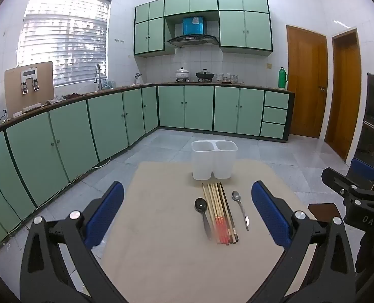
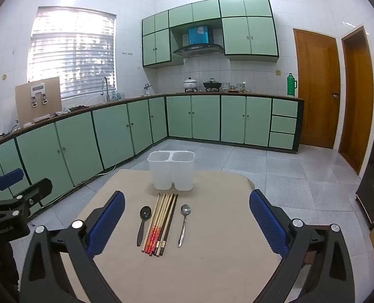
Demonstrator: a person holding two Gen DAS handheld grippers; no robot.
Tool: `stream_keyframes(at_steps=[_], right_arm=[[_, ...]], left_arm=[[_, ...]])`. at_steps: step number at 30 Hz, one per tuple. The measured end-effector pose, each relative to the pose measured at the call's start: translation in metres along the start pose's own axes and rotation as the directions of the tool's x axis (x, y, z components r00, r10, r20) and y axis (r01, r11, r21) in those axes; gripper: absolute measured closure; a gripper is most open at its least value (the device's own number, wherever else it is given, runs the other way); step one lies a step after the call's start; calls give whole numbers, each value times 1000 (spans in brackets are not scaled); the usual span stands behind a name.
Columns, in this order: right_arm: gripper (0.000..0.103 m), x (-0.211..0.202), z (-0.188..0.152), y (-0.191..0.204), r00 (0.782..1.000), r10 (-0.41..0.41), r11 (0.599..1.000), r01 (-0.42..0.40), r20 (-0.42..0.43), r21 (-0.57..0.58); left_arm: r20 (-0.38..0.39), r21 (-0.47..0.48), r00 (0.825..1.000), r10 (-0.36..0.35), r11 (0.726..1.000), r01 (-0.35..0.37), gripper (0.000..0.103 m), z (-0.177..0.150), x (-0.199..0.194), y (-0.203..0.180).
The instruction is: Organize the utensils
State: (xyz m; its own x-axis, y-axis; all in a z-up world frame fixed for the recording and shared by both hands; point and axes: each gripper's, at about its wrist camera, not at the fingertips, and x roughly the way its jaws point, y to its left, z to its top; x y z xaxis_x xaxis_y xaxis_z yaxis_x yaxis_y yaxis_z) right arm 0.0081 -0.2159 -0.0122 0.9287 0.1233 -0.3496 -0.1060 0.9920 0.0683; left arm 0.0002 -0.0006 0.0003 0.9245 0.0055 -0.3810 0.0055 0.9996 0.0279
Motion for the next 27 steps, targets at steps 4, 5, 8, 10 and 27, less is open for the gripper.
stream_keyframes(at_steps=[4,5,8,10,27], right_arm=[[6,0,0,0,1000,1,1000,-1,-2,1],[6,0,0,0,1000,1,1000,-1,-1,-1],[6,-2,1,0,1000,3,1000,-3,0,-1],[6,-3,1,0,1000,2,1000,-2,2,-1],[6,0,0,0,1000,0,1000,0,-2,1]], left_arm=[[1,-10,1000,-6,1000,6,5,0,0,1],[0,-10,1000,-6,1000,6,5,0,0,2],[0,-8,1000,-5,1000,5,5,-2,-1,2],[1,-8,1000,-4,1000,4,5,-3,-1,1],[-1,-5,1000,-2,1000,2,5,-7,3,3]])
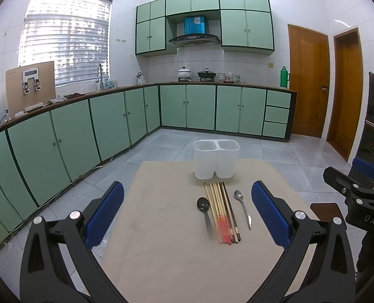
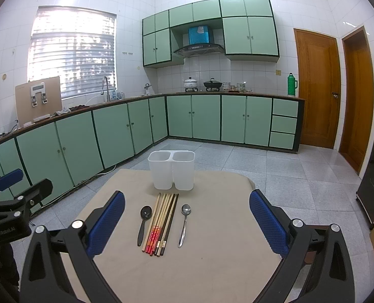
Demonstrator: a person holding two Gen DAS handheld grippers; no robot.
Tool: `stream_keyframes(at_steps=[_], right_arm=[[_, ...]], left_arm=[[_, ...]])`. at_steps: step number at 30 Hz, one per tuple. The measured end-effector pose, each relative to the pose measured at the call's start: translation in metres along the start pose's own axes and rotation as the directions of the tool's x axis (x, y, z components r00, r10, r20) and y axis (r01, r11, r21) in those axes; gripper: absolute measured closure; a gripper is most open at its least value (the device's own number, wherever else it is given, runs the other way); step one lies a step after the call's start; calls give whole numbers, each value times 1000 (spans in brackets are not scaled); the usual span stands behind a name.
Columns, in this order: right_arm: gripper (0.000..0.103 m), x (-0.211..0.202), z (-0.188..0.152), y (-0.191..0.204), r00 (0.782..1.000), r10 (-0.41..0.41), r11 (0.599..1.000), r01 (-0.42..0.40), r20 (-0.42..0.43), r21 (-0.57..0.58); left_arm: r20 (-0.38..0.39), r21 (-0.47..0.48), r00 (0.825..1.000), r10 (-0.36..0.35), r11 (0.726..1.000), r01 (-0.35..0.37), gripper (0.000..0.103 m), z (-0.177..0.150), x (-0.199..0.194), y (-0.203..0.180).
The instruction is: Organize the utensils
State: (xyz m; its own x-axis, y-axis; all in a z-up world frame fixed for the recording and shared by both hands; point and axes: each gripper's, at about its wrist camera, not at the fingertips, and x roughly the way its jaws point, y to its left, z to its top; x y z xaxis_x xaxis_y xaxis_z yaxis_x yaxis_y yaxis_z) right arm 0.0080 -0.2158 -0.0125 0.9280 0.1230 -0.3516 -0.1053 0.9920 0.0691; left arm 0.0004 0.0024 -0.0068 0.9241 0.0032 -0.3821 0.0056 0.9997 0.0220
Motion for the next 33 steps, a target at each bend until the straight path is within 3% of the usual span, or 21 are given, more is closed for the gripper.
stream_keyframes(at_steps=[33], right_arm=[[6,0,-1,0,1000,0,1000,0,0,2]], left_arm=[[4,1,1000,10,1000,-10,5,-1,3,8]])
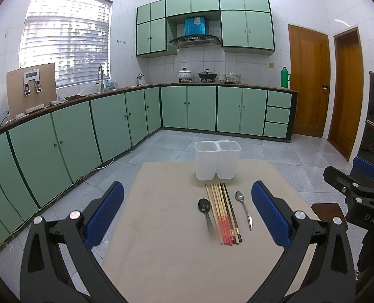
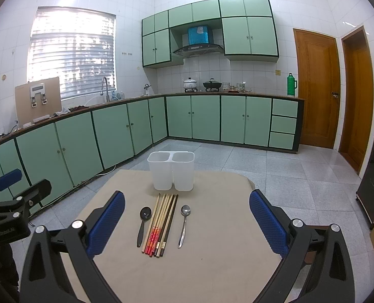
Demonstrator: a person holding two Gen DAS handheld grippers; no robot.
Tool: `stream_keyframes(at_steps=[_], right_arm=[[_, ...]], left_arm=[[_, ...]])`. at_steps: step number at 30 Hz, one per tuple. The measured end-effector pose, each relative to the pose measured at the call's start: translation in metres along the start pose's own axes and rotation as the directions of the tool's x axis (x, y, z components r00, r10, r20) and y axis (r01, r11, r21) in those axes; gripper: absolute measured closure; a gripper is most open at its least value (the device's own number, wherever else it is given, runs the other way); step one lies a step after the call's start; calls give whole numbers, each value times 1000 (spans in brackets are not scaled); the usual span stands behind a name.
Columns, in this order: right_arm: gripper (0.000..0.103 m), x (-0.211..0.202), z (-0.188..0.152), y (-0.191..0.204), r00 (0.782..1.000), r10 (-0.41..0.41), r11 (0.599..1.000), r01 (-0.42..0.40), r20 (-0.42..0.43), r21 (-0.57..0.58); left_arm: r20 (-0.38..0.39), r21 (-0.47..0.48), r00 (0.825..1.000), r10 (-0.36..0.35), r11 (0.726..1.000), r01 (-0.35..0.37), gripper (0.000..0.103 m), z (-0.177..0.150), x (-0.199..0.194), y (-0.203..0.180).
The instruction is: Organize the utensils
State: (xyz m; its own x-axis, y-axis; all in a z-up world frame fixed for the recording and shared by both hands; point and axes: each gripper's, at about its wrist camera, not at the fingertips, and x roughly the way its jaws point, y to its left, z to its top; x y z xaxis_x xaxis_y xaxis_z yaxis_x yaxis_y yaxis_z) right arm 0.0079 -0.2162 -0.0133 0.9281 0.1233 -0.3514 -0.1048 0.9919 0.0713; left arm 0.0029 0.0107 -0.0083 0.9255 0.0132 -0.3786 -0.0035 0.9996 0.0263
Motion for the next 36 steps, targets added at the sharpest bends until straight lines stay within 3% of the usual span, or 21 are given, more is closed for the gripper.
stream_keyframes(at_steps=[36], right_arm=[[6,17,0,-5,1000,-9,1000,9,-26,-1]], left_arm=[[-26,7,1000,11,1000,-11,5,5,14,-6]])
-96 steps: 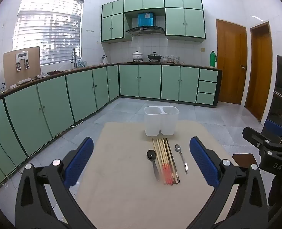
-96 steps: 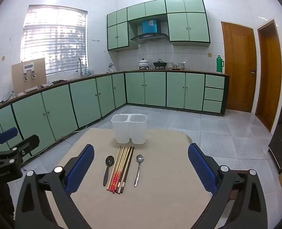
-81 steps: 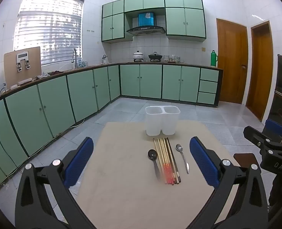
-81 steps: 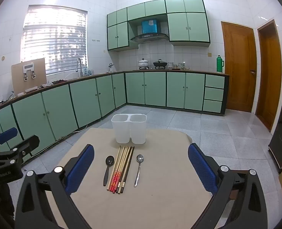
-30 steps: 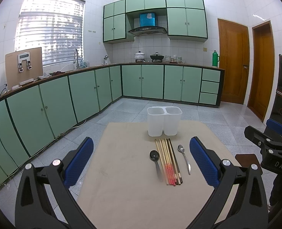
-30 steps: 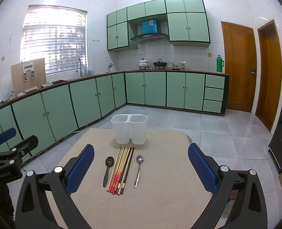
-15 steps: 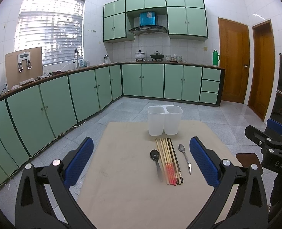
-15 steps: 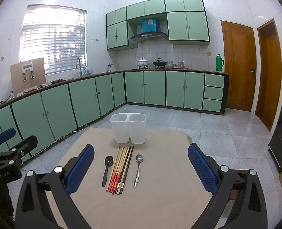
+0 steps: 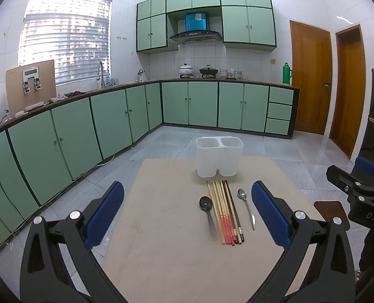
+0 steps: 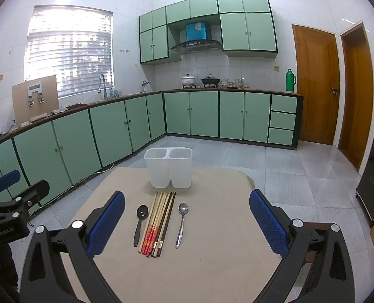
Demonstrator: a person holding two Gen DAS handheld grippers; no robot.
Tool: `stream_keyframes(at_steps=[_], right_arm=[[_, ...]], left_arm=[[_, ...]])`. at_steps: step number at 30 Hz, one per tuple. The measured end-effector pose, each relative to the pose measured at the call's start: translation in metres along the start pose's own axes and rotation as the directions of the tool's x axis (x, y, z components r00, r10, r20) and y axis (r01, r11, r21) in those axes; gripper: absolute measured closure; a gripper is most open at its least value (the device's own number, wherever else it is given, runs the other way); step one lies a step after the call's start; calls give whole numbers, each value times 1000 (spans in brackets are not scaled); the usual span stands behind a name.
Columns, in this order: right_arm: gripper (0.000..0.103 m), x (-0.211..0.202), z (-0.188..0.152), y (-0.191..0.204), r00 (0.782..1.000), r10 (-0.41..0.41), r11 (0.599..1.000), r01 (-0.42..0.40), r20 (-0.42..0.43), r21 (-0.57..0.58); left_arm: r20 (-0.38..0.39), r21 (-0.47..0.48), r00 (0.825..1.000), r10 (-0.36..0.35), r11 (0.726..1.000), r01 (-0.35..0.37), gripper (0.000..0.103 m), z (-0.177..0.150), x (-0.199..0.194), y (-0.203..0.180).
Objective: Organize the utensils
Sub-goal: 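Move left tool toward black spoon while right tool closes on silver spoon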
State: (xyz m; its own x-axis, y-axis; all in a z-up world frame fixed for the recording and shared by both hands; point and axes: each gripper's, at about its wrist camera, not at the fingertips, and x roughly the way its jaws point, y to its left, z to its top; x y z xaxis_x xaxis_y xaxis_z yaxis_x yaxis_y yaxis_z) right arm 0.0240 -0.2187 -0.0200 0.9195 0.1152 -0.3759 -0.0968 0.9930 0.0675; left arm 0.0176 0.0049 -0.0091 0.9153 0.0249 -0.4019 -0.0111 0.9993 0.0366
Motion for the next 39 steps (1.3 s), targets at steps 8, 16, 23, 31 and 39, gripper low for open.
stream_keyframes(at_steps=[8,16,23,31,39], right_arm=[[6,16,2,1,1000,-7,1000,7,-21,-14],[6,72,-2,-7,995,-15,999,12,-98,-34],[17,170,-21,-17,954,39,999,-34,-299,24],[37,270,-54,-12,875,68,997,-49,-479,52],[50,310,-65,-5,842,76,997,-48,-534,65]], left_arm=[[-19,13,1000,7,1000,-6,5,3,19,-2],[-95,19,995,36,999,-35,5,3,75,6],[-220,40,970,107,994,-100,5,-14,153,24],[-338,41,936,101,995,-92,5,-39,213,30],[-390,20,918,78,997,-76,5,-53,244,29]])
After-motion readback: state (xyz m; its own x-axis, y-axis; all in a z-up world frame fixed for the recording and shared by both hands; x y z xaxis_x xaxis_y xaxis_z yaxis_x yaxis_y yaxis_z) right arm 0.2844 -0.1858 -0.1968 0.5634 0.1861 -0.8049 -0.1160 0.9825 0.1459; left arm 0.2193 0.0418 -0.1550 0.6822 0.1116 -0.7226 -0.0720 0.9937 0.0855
